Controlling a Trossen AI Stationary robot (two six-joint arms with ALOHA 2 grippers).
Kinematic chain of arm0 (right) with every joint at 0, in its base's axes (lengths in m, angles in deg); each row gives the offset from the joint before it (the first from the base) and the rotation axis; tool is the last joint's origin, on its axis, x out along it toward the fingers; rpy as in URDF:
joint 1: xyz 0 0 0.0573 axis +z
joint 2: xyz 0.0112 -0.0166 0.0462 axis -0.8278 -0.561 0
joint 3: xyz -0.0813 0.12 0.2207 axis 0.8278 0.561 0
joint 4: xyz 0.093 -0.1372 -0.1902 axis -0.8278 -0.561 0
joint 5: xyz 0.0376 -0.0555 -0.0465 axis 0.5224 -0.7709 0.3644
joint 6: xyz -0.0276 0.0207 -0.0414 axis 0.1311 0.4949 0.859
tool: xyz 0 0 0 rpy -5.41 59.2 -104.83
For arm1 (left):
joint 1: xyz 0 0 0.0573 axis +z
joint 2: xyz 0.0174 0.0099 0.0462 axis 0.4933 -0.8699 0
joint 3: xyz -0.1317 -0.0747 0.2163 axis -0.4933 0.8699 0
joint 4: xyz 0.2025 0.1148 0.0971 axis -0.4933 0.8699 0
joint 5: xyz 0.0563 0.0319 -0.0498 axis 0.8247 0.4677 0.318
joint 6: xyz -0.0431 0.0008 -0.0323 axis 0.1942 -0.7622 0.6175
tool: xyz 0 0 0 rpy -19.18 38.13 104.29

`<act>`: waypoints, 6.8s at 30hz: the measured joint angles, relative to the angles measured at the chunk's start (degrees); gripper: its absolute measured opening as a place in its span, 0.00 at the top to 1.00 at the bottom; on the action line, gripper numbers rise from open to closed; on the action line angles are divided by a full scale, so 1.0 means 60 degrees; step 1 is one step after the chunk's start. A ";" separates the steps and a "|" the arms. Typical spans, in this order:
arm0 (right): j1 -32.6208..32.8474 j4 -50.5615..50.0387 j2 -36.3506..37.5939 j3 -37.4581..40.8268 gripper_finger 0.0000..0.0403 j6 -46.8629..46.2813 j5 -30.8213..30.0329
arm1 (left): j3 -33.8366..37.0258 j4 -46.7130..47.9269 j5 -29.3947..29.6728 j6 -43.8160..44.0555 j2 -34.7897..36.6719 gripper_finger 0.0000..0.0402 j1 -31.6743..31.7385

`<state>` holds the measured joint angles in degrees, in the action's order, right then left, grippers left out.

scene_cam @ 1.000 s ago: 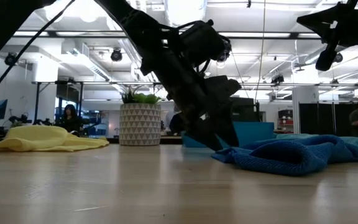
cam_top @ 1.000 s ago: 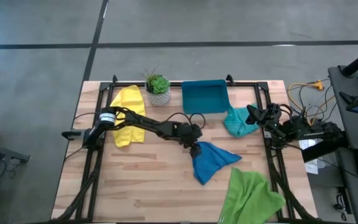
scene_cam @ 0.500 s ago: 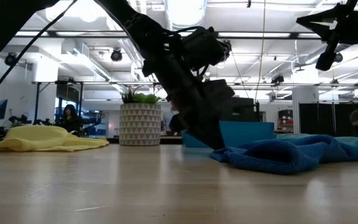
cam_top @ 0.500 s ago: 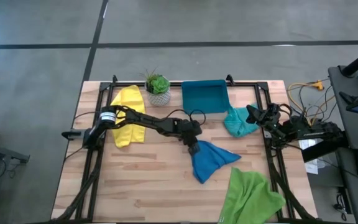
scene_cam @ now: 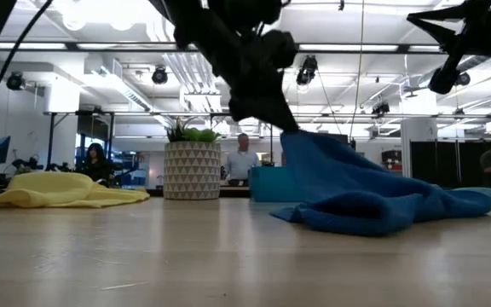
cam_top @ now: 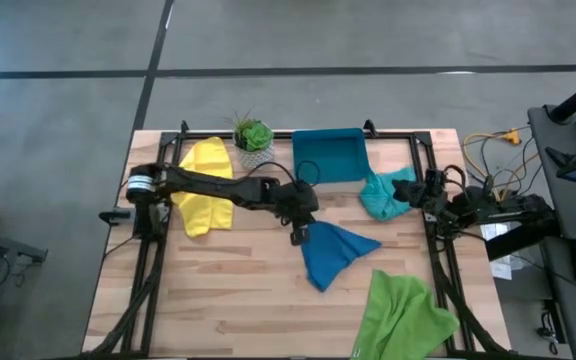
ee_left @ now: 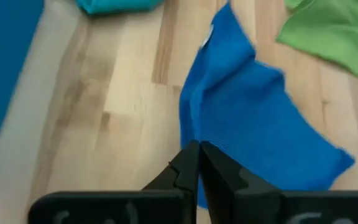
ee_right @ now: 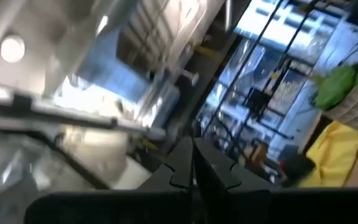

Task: Fold microfiber towels
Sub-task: Fold the dark blue microfiber towel into the dark blue bin

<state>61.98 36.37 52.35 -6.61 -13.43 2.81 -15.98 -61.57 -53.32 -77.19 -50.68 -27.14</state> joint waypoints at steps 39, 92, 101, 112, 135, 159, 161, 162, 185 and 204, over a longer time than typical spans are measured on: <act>-0.1680 -0.6987 -1.1779 -1.0305 0.60 0.8275 0.5404 | -0.0907 0.3220 -0.3296 0.1013 0.2790 1.00 0.0036; -0.1931 -0.5042 -0.9632 -0.7231 0.65 0.4240 0.5323 | -0.0115 0.5873 0.1359 -0.2137 0.0744 1.00 -0.0288; -0.1679 -0.5066 -0.9008 -0.7231 0.66 0.4003 0.5302 | 0.0339 0.5477 0.3019 -0.1466 0.0951 0.84 0.0581; -0.1632 -0.5090 -0.8797 -0.7231 0.69 0.3733 0.5236 | 0.0956 0.6310 -0.0743 -0.0917 0.1682 0.47 0.0588; -0.1436 -0.5024 -0.8479 -0.7322 0.72 0.3716 0.5430 | 0.4062 0.1870 0.1648 0.0245 0.2297 0.63 0.0693; -0.0929 -0.5090 -0.8029 -0.7326 0.73 0.3197 0.5302 | 0.4205 0.0760 -0.2543 -0.2456 0.1408 0.66 0.2954; -0.0929 -0.5090 -0.8029 -0.7326 0.73 0.3146 0.5305 | 0.4140 0.0829 -0.2849 -0.2396 0.1047 0.66 0.2930; -0.0929 -0.5072 -0.8029 -0.7326 0.73 0.3089 0.5302 | 0.4095 0.0850 -0.2881 -0.2288 0.0896 0.66 0.2921; -0.0849 -0.4745 -0.8131 -0.7326 0.73 0.3237 0.4341 | 0.3289 0.1956 -0.3426 -0.1768 0.3093 1.00 0.2701; -0.1209 -0.1701 -1.2761 -0.9414 0.52 0.6134 0.4542 | -0.1258 0.6655 -0.2064 -0.3180 0.4258 1.00 0.1309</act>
<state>54.73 26.17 -24.22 -63.10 23.37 30.06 -23.52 -21.64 -65.70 -96.27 -25.14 -19.29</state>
